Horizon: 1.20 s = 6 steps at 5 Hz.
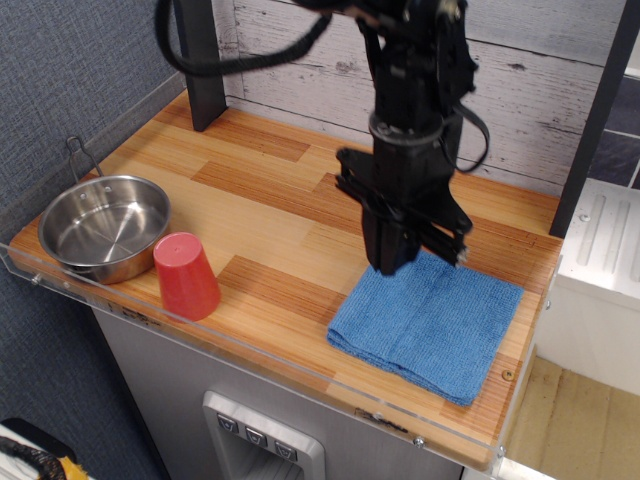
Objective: Slide the blue rag into the opposite corner of the table.
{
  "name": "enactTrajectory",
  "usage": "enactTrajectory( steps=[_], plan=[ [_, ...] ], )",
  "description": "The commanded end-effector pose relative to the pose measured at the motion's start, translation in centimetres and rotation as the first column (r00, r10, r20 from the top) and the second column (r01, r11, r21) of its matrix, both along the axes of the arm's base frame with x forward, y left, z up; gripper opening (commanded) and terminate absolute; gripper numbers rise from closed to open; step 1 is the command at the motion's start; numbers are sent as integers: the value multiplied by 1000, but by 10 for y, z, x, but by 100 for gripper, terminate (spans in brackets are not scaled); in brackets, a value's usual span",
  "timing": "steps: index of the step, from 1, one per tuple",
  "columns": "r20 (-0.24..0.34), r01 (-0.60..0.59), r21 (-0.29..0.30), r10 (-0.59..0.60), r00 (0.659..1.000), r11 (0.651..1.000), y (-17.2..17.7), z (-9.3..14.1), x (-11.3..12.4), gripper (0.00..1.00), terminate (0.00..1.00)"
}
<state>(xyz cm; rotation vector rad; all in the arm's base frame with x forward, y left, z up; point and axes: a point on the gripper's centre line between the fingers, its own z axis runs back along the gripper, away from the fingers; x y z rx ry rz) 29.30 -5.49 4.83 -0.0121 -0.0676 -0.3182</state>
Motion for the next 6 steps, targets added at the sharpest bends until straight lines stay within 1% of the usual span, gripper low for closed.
enactTrajectory(
  steps=[1,2,3,4,5,6],
  plan=[
    [-9,95,4,-95,995,995,-18,-23,-3,0,0],
    [-6,125,17,-125,992,992,-23,-35,-1,0,0],
    [1,92,21,-92,996,996,-18,-43,2,0,0],
    [-6,-127,-69,127,992,990,3,-48,-4,0,0],
    [-53,-308,-171,303,951,936,24,-53,-16,0,0],
    [-83,-406,-221,398,914,887,32,-49,-30,0,0]
  ],
)
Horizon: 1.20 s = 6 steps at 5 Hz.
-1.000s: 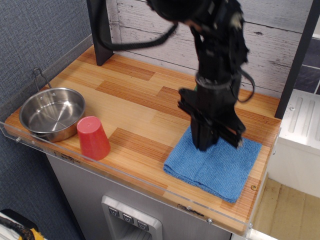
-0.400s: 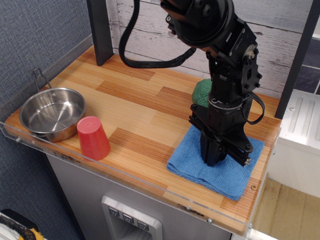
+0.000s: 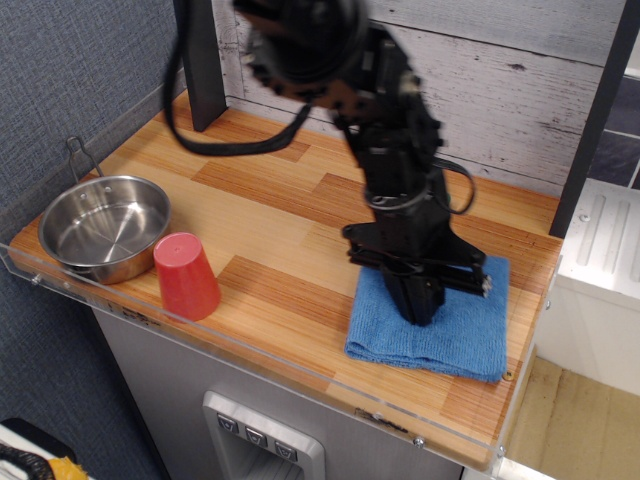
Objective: Slide the blue rag into the opposite corner of the table.
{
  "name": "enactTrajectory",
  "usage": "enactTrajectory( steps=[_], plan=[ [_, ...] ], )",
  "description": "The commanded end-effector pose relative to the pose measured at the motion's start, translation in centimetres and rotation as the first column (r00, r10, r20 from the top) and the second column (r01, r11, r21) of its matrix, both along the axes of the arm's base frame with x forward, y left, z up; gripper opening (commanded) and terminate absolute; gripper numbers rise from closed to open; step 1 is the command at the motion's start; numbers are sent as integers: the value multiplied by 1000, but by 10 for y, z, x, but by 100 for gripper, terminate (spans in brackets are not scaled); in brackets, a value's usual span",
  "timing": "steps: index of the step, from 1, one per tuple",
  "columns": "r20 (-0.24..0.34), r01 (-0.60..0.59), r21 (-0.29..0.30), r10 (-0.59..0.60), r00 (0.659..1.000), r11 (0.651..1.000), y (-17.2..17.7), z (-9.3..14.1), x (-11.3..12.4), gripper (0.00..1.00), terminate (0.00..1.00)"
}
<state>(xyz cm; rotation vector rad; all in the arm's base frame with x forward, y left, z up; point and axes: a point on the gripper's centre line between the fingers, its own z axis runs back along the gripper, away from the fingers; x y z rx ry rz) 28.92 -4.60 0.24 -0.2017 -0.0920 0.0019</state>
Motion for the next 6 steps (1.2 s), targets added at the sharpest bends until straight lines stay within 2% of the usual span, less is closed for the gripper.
enactTrajectory(
  steps=[1,2,3,4,5,6],
  plan=[
    [-57,-203,-24,201,978,979,29,3,-38,0,0],
    [-132,-253,-22,248,960,967,37,3,-43,0,0],
    [-113,-311,59,316,942,949,44,1,-38,0,0],
    [-115,-372,93,381,917,924,56,0,-26,0,0],
    [-102,-402,105,412,905,909,70,-1,-16,0,0],
    [-90,-432,145,447,890,890,83,3,-9,0,0]
  ],
)
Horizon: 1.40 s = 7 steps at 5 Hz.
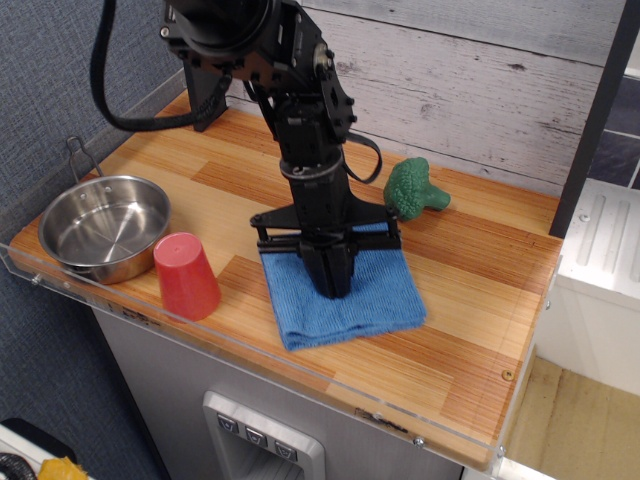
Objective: Slide the blue rag into the opposite corner of the table.
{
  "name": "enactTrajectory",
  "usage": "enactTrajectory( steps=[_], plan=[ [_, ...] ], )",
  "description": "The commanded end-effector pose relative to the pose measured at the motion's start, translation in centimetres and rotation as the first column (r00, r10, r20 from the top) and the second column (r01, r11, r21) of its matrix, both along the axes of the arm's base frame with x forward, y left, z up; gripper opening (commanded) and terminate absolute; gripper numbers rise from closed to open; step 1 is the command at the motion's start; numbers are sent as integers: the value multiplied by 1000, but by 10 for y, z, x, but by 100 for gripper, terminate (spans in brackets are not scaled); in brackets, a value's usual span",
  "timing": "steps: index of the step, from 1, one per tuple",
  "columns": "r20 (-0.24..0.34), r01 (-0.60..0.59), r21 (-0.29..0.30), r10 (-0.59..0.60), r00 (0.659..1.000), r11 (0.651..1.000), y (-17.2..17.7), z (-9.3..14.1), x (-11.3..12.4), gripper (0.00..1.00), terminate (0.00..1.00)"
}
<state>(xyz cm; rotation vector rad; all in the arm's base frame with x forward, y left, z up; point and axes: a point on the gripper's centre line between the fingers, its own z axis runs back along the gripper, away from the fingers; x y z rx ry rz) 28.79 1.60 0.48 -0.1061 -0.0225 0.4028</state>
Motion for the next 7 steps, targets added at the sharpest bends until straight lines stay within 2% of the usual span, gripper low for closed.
enactTrajectory(
  steps=[1,2,3,4,5,7],
  plan=[
    [-38,-86,132,92,995,987,32,3,-15,0,0],
    [-39,-114,141,120,992,983,43,6,-14,0,0],
    [-19,-117,148,121,992,982,58,10,-2,0,0],
    [1,-97,184,99,995,978,67,14,16,0,0],
    [30,-98,161,94,995,982,74,19,29,0,0],
    [25,-126,179,123,992,976,92,23,48,0,0]
  ],
)
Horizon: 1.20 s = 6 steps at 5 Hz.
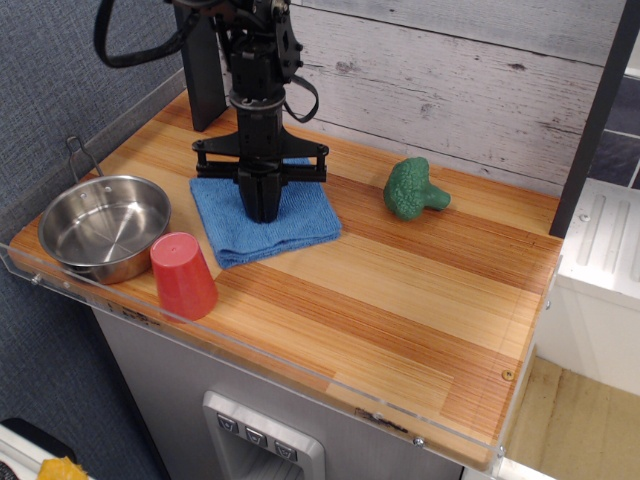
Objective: Slide the blue rag into the opposite corner of the table.
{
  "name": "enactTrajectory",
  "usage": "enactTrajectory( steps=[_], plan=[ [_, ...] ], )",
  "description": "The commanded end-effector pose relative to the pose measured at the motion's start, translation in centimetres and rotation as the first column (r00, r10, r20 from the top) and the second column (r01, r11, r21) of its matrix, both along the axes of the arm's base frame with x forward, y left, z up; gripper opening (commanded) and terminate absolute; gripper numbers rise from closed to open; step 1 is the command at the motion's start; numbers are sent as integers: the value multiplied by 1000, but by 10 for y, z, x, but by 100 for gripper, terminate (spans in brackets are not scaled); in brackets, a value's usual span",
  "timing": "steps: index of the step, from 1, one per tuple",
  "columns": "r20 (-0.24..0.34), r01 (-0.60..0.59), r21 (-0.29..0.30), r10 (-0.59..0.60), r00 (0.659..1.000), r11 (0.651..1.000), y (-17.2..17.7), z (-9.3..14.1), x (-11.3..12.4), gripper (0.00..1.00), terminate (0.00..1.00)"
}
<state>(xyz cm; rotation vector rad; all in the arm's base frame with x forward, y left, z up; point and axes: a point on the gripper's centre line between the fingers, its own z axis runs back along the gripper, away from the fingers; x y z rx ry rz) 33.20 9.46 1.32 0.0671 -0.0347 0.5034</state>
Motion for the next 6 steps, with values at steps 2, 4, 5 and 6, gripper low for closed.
enactTrajectory(
  steps=[2,4,5,6],
  plan=[
    [42,-35,34,34,999,999,28,17,17,0,0],
    [58,-55,35,53,997,998,37,27,24,0,0],
    [90,-46,20,44,995,999,40,39,24,0,0],
    [100,-18,37,14,995,999,43,48,26,100,0]
  ],
)
